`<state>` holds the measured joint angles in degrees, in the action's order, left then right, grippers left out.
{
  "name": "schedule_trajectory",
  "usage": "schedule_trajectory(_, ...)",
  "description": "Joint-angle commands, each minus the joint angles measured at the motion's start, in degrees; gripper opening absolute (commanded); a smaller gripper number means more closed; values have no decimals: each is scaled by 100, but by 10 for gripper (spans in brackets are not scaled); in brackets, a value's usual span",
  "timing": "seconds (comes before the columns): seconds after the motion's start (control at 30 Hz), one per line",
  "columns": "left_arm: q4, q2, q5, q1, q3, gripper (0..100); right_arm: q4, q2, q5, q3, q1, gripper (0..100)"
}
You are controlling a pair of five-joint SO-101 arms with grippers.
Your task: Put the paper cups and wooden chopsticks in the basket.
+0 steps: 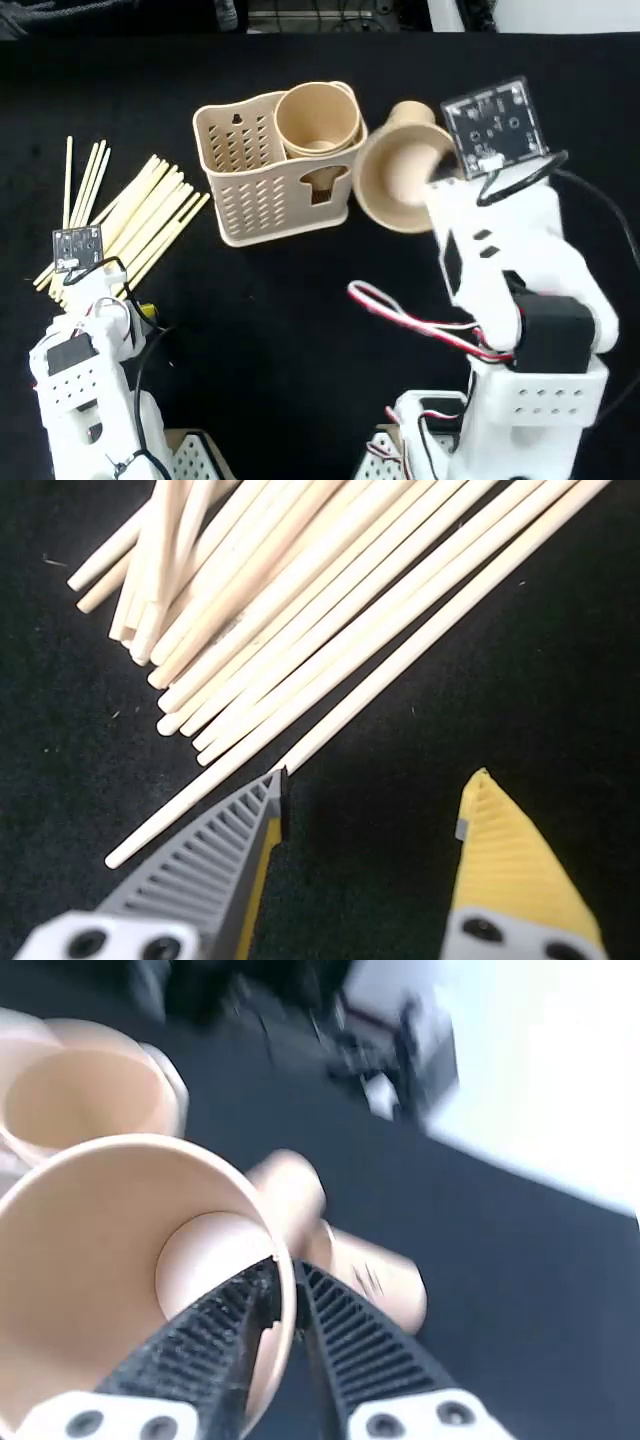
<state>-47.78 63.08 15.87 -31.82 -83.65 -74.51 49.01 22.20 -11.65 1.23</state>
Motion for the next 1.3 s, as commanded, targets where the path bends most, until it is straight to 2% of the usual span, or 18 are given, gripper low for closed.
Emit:
schedule_trajectory(0.0,79,53,44,31,13,278,-44,-963,-369,1481,-835,11)
schedule_trajectory(0.3,79,53,62,31,13,278,-369,-3547,-501,3987,-1468,11)
schedule_trajectory(0.5,79,53,62,31,22,278,-545,-5095,-598,5147,-1459,11)
schedule_trajectory(0.6,79,53,62,31,22,278,-598,-5640,-598,5552,-1459,11)
schedule_trajectory(0.8,88,53,62,31,22,278,-1336,-6290,-580,6211,-1486,22)
schedule_trajectory(0.87,88,53,62,31,22,278,-1582,-6387,-571,6387,-1486,88)
schedule_trajectory(0.93,88,53,62,31,22,278,-1767,-6457,-466,6607,-1495,200)
schedule_trajectory(1.03,88,53,62,31,22,278,-2101,-6466,211,6897,-1697,364)
schedule_trajectory(1.1,88,53,62,31,22,278,-2312,-6466,308,7116,-1732,440)
schedule_trajectory(1.2,79,53,62,31,22,278,-2497,-6484,440,7521,-1477,440)
schedule_trajectory(1.27,79,53,62,31,22,278,-2549,-6519,809,7582,-1152,417)
